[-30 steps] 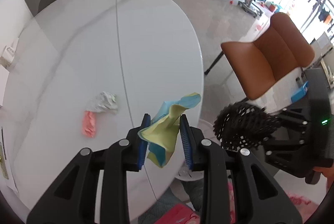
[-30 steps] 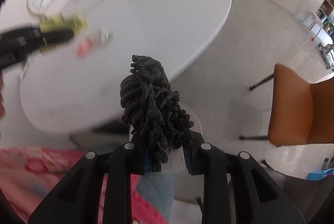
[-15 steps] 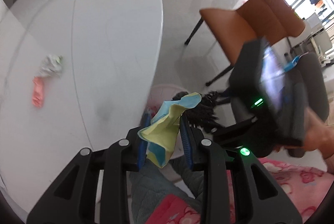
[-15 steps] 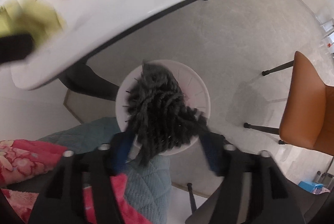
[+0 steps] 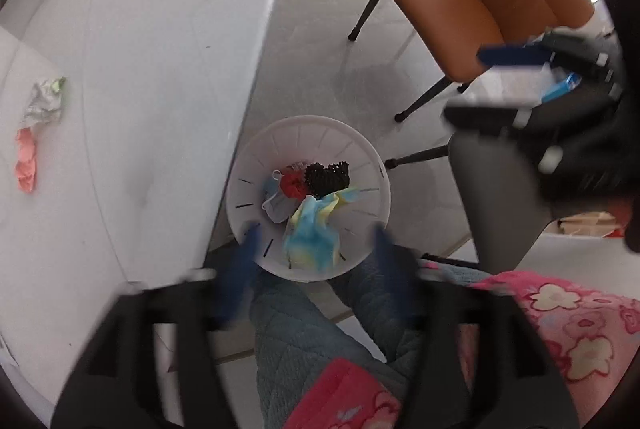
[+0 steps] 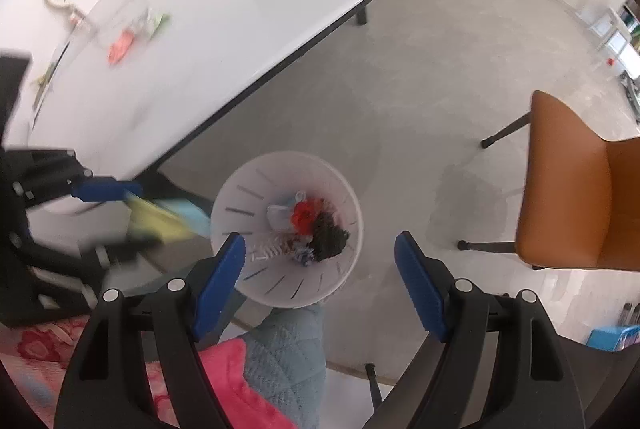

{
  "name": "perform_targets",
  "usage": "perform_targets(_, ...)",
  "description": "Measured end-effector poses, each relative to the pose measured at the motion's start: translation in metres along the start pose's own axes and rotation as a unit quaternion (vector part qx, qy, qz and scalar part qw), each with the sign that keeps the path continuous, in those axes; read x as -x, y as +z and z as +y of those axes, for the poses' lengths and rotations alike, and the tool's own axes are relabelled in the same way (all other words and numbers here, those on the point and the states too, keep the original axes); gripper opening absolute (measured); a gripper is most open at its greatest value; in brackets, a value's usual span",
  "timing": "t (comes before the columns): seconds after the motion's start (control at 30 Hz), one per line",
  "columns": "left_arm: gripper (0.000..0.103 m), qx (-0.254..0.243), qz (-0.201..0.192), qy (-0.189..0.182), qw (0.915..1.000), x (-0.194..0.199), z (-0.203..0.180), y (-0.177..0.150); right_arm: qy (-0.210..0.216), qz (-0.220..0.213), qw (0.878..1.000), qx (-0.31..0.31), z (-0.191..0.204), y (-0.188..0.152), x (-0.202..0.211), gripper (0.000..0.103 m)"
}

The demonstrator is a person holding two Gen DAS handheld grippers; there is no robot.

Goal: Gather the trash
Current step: 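Open both tools over the wastebasket to drop the mesh object and cloth, then move both tools back over the table toward the pink paper and white wrapper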

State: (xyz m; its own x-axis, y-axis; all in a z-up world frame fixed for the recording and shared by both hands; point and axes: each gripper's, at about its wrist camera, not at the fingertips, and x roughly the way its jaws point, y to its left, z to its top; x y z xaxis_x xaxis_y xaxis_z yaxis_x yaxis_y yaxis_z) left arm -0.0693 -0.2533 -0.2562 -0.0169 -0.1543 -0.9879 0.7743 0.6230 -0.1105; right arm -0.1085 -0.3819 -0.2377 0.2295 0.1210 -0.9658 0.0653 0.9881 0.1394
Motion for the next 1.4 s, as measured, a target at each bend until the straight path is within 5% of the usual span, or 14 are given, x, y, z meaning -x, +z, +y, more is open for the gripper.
perform_targets(0.07, 0.085, -0.016, -0.002, 0.009, 0.9998, -0.001, -0.007, -0.002, -0.004, -0.01, 1.0, -0.015, -0.009, 0.002, 0.008, 0.077)
perform_targets(0.43, 0.09, 0.016, -0.053, 0.048, 0.9973, 0.036, 0.021, -0.002, 0.002, -0.05, 0.998, -0.044, -0.019, 0.015, 0.029, 0.077)
perform_targets(0.6, 0.09, 0.078, -0.117, 0.086, 0.9863, 0.068, 0.077, -0.008, 0.024, -0.068, 0.997, -0.011, 0.009, 0.035, 0.031, 0.077)
perform_targets(0.83, 0.09, 0.119, -0.139, 0.136, 0.9736, 0.066, 0.166, -0.013, 0.061, -0.081, 0.991, 0.088, 0.085, 0.085, 0.011, 0.077)
perform_targets(1.13, 0.076, 0.078, -0.145, 0.111, 0.98, 0.041, 0.227, -0.002, 0.068, -0.071, 0.971, 0.216, 0.176, 0.168, -0.044, 0.077)
perform_targets(1.4, 0.07, 0.032, -0.136, 0.083, 0.9868, 0.027, 0.251, 0.01, 0.087, -0.032, 0.96, 0.265, 0.205, 0.211, -0.087, 0.066)
